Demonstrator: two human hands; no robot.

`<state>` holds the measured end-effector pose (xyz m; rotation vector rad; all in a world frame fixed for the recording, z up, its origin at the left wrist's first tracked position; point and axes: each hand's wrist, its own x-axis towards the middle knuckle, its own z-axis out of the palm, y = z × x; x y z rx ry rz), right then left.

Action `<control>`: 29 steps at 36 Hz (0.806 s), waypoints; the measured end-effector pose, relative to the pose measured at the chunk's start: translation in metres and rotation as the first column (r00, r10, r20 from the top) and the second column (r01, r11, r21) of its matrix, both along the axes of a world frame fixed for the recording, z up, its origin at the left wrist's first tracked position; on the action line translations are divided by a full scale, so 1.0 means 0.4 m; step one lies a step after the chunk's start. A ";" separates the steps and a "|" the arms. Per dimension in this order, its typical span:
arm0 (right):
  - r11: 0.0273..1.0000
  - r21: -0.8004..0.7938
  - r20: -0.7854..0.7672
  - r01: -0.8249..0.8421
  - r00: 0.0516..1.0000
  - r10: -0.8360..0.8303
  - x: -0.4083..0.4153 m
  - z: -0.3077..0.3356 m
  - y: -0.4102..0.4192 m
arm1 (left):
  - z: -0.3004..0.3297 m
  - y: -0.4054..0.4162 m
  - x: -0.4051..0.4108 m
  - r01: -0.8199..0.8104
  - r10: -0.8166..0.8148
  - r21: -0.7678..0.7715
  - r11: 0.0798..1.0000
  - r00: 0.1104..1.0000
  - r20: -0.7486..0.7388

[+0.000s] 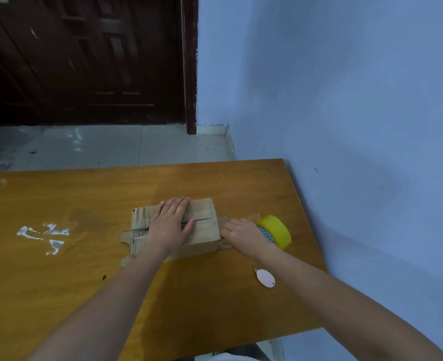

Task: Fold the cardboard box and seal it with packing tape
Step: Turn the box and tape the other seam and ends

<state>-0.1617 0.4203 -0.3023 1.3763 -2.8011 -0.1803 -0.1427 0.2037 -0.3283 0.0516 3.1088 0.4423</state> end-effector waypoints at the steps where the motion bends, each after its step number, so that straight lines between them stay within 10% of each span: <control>1: 1.000 0.011 -0.028 -0.014 1.000 0.015 -0.004 0.001 0.001 | 0.000 0.000 0.000 -0.001 0.001 0.000 1.000 1.000 -0.002; 20: 0.960 0.275 0.400 0.057 0.901 -0.168 -0.160 -0.005 -0.050 | 0.003 0.001 -0.005 0.005 -0.005 0.010 1.000 1.000 -0.001; 29: 0.835 0.062 0.631 0.546 0.627 -0.457 -0.118 -0.017 -0.002 | 0.012 -0.003 0.000 0.027 -0.027 0.011 1.000 1.000 0.011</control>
